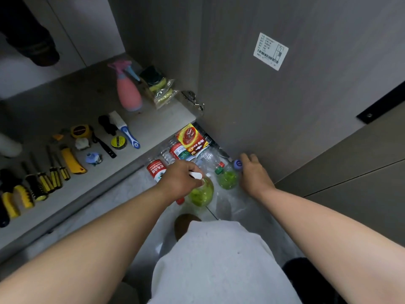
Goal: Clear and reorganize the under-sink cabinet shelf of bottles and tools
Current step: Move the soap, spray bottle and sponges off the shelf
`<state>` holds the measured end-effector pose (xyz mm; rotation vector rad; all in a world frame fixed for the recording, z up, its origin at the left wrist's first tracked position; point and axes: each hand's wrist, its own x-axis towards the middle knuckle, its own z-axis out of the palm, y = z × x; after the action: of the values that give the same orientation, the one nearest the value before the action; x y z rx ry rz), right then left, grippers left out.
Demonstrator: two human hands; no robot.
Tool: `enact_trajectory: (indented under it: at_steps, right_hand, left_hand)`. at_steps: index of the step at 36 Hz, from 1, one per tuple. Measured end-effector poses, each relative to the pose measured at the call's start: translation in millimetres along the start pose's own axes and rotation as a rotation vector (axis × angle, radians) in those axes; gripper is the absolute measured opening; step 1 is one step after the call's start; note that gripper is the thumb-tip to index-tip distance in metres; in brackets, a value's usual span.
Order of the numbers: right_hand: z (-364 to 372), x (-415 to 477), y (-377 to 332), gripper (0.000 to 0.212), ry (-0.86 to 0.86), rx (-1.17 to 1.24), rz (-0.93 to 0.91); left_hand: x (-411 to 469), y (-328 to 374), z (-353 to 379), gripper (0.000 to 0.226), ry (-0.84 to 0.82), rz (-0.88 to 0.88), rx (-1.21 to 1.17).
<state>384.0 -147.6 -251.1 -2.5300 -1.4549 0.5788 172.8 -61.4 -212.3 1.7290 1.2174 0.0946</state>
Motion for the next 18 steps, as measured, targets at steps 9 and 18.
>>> enact_trajectory:
  at_steps: [9,18]
  right_hand:
    - [31,-39,-4,0.089,-0.419,0.191,-0.177]
    - [68,-40,-12,0.084,-0.214,0.224,-0.096]
  left_hand:
    - [-10,6,15,0.018,-0.051,0.004,-0.085]
    - [-12,-5,14,0.027,-0.115,-0.008,-0.184]
